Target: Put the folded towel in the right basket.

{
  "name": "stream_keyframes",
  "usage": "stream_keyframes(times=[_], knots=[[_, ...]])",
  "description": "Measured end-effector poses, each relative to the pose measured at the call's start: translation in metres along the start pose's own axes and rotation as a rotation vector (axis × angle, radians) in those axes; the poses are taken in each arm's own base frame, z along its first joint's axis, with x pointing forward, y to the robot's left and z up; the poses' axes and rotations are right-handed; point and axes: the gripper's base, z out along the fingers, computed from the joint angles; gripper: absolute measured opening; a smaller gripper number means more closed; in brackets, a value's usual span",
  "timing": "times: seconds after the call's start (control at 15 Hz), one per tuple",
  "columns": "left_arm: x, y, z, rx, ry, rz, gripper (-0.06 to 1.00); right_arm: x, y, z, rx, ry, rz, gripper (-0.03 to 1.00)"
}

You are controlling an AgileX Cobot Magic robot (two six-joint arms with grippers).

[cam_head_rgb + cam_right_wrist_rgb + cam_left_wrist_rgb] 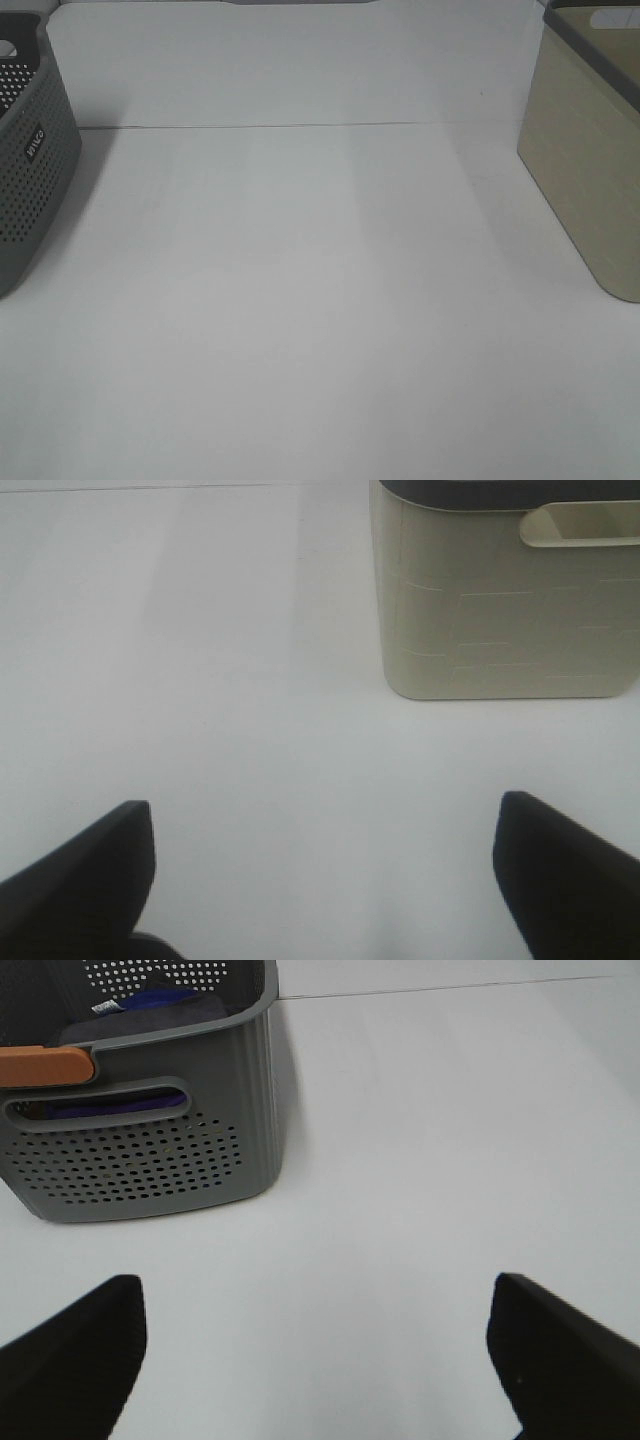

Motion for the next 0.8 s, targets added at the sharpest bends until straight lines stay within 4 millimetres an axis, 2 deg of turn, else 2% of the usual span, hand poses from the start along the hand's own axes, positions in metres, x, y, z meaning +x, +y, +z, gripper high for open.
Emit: stream_keyframes(times=[0.8], knots=[[0.0, 0.0, 0.0, 0.0, 0.0, 0.0, 0.88, -0.0003, 0.0, 0.0, 0.0, -0.003, -0.012, 0.85]])
